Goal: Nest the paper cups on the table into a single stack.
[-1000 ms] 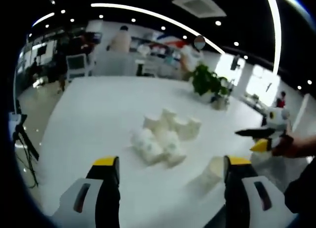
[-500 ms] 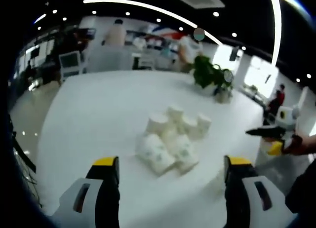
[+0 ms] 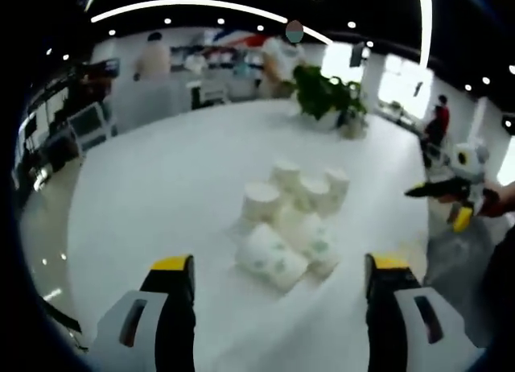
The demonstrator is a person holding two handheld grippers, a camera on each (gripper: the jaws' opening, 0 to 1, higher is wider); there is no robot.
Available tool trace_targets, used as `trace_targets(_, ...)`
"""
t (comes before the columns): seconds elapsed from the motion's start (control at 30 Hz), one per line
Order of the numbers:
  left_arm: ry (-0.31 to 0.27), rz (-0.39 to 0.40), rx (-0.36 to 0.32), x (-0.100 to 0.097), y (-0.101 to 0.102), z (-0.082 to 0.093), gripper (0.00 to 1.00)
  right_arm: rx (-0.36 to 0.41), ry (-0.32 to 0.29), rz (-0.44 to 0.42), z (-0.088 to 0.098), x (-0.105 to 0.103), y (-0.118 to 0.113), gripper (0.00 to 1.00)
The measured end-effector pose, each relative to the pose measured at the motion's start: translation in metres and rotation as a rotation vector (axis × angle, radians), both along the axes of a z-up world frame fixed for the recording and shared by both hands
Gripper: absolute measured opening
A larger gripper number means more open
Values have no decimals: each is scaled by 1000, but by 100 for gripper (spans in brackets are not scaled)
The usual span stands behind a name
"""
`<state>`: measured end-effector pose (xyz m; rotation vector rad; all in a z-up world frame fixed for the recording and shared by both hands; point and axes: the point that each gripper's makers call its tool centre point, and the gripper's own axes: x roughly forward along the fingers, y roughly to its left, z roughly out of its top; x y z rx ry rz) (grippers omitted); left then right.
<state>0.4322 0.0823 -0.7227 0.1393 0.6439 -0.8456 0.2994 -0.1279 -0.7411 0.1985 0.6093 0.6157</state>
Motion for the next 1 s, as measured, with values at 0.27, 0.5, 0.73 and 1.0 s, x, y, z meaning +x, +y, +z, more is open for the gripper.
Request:
trace_targets(0.27, 2, -86, 49, 3, -1, -8, 86, -8, 5, 3, -1, -1, -5, 98)
trace_targets(0.5, 0, -167, 61, 8, -6, -14, 87, -11, 21, 7, -5, -5, -7, 98)
trace_targets(0.73, 6, -217, 83, 19, -7, -21, 85, -11, 27, 6, -7, -4, -7, 98)
trace_targets(1.0, 2, -277, 116, 26, -11, -26, 84, -11, 36, 16, -9, -2, -4, 97)
